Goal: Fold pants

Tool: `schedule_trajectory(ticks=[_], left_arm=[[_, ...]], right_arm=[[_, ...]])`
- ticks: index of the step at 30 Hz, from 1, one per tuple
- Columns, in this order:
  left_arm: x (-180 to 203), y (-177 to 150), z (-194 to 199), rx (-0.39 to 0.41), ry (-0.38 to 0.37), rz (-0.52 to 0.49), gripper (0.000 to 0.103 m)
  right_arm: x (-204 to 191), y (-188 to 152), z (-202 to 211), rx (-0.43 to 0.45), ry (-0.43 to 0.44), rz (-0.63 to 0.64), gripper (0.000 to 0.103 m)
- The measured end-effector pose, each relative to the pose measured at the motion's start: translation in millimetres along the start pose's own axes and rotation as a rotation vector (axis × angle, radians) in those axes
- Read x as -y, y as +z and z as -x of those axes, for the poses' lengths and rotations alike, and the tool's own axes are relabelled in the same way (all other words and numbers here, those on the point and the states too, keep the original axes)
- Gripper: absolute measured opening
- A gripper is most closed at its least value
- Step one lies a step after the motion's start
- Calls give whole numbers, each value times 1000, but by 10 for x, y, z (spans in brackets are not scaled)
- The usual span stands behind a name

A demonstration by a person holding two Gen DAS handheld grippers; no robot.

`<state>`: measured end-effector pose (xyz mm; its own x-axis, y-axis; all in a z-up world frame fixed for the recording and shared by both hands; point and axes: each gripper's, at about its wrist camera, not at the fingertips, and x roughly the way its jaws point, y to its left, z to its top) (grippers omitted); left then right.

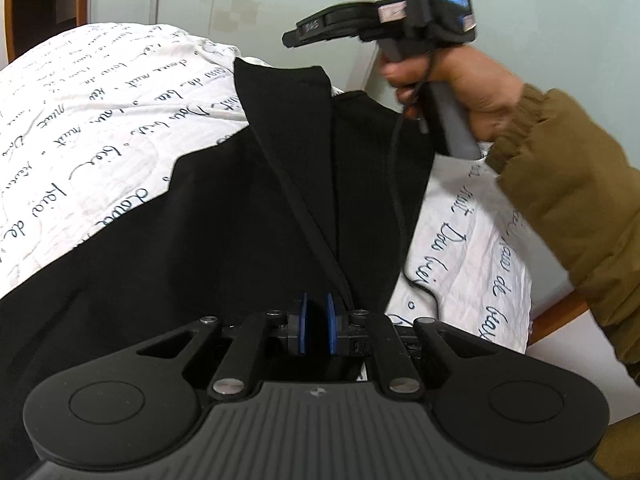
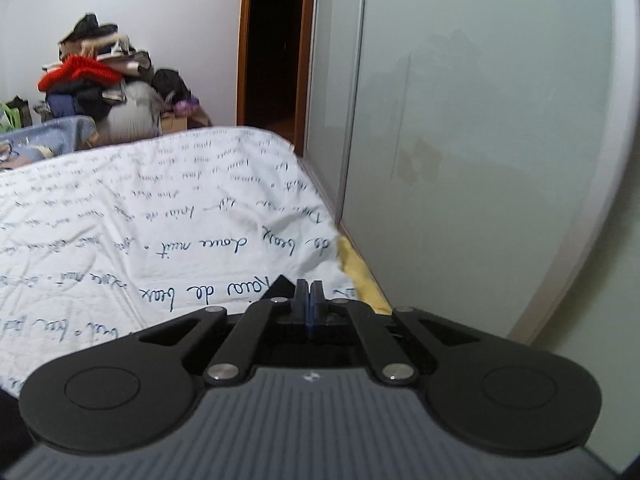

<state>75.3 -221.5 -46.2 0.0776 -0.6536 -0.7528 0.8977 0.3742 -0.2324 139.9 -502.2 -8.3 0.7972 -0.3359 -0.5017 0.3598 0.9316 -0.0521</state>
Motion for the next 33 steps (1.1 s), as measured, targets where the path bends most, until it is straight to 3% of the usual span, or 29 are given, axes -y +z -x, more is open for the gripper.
schedule_trajectory(ticks=[4, 5, 7, 10, 12, 14, 16, 17, 19, 21, 22, 23, 25, 33], left_arm=[[-27, 3, -2, 10, -18, 39, 10], [-24, 5, 2, 13, -16, 45, 10], [34, 14, -6, 9, 12, 23, 10], [158, 4, -33, 10, 61, -25, 10], [216, -18, -65, 11, 82, -47, 10], [250, -46, -91, 13, 102, -59, 10], [270, -65, -103, 18, 114, -63, 10], [272, -65, -100, 20, 116, -62, 10], [269, -63, -92, 20, 116, -55, 10], [247, -69, -75, 22, 109, -41, 10], [235, -76, -61, 25, 104, -36, 10], [224, -85, -51, 28, 100, -33, 10], [193, -100, -40, 32, 92, -24, 10], [157, -111, -52, 36, 84, -14, 10]], right_arm=[[-2, 7, 120, -13, 10, 40, 9], [-27, 13, 114, -18, 8, 55, 19], [-80, 18, 55, -25, 5, 71, 31], [-155, 16, -115, -61, -2, 67, 36], [-210, 14, -235, -82, -3, 47, 44], [-292, 20, -357, -99, -15, 36, 64], [-405, 30, -470, -107, -56, 49, 77], [-463, 36, -530, -114, -81, 62, 78], [-557, 31, -666, -137, -121, 95, 75], [-597, 6, -763, -158, -156, 131, 43], [-568, -6, -790, -170, -161, 124, 19], [-508, -14, -789, -172, -141, 92, 13], [-353, -26, -716, -156, -109, 6, 5], [244, -110, -41, -38, -77, -173, 5]])
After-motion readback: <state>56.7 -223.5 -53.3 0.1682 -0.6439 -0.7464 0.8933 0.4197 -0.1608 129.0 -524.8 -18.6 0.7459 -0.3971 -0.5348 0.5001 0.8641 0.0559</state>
